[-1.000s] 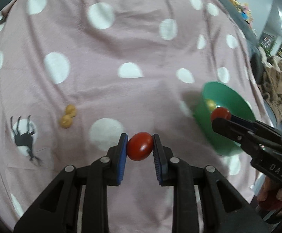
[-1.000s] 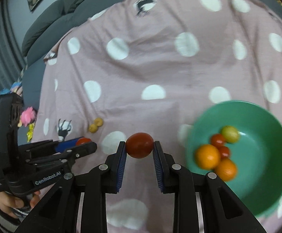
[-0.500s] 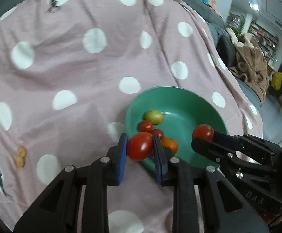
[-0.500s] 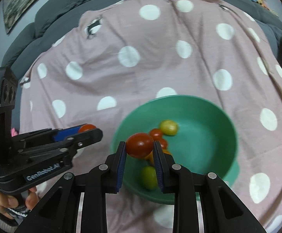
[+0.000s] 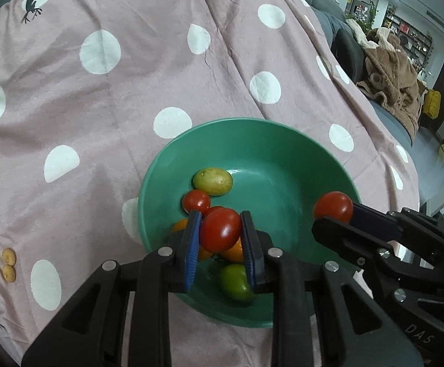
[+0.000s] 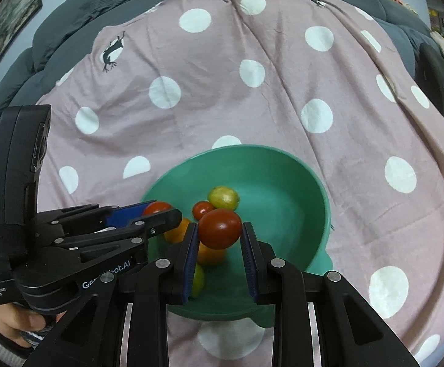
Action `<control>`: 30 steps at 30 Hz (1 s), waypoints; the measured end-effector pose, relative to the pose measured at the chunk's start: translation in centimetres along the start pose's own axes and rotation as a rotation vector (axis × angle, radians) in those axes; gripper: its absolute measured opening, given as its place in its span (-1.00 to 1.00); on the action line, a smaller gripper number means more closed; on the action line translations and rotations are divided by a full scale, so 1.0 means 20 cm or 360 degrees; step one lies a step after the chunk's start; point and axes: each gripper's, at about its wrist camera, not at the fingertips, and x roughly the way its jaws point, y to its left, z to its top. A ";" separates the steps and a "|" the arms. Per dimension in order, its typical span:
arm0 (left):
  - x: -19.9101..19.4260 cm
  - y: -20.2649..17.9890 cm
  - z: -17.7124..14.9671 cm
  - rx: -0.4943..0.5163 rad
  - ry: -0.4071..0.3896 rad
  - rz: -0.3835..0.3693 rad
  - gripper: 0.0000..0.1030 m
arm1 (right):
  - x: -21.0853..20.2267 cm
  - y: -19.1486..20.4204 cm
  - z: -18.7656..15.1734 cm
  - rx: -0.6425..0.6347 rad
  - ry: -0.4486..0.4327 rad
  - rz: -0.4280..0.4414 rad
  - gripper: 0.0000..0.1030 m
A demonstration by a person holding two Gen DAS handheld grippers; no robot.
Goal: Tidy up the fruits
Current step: 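Carry both tomatoes over the green bowl and open both grippers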
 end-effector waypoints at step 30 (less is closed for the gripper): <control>0.09 0.00 -0.04 0.0034 0.0109 0.0064 -0.49 | 0.05 -0.02 -0.03 0.0041 0.0087 0.0027 -0.46</control>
